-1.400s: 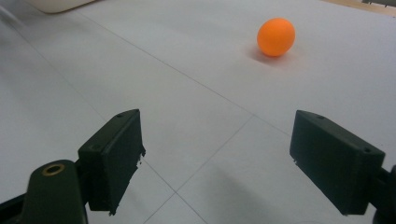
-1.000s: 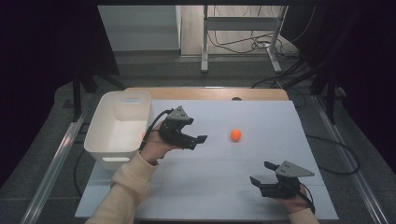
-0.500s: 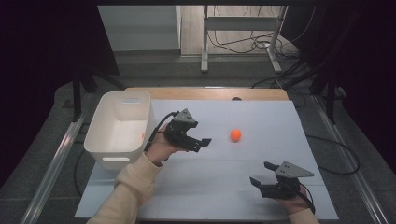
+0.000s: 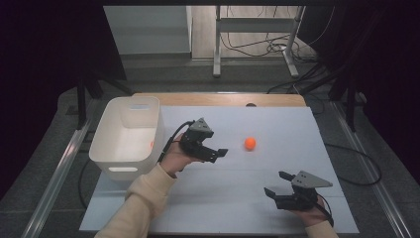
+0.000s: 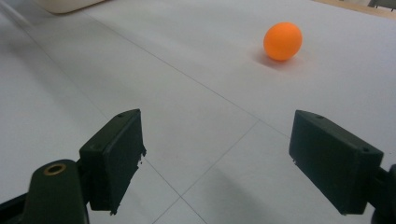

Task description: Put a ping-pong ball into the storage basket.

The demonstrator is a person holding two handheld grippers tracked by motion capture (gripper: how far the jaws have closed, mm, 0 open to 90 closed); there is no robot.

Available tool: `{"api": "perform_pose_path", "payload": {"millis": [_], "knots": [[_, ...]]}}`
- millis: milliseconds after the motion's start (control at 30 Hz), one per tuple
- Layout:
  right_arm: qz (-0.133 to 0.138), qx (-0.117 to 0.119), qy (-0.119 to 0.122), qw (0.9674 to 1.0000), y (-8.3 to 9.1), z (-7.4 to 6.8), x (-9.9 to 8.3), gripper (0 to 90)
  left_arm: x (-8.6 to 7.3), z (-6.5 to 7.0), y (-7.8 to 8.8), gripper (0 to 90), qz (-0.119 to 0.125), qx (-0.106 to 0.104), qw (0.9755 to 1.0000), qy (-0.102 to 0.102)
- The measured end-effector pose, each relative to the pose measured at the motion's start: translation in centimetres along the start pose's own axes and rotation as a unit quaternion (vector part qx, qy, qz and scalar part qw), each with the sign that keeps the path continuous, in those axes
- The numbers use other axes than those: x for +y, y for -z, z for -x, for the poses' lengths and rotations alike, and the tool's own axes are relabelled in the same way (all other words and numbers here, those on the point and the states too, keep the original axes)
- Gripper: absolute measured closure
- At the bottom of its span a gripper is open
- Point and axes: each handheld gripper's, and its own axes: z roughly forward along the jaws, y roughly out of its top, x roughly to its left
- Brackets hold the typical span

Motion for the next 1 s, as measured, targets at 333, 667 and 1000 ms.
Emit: {"api": "perform_pose_path", "payload": {"millis": [333,667,1000], "knots": [[-0.001,0.001,0.001,1.0,0.1,-0.2,0.0,18.2,-0.1,-0.2,-0.9,15.3,0.012,0.016,0.9998,0.002],[0.001,0.001,-0.006,1.0,0.1,-0.1,0.0,18.2,0.0,-0.4,-2.8,15.5,-0.007,0.023,0.9997,-0.002],[0.003,0.004,-0.01,0.9999,0.0,0.0,0.1,18.3,0.8,-0.7,-4.5,15.8,-0.015,0.02,0.9997,0.004]]}}
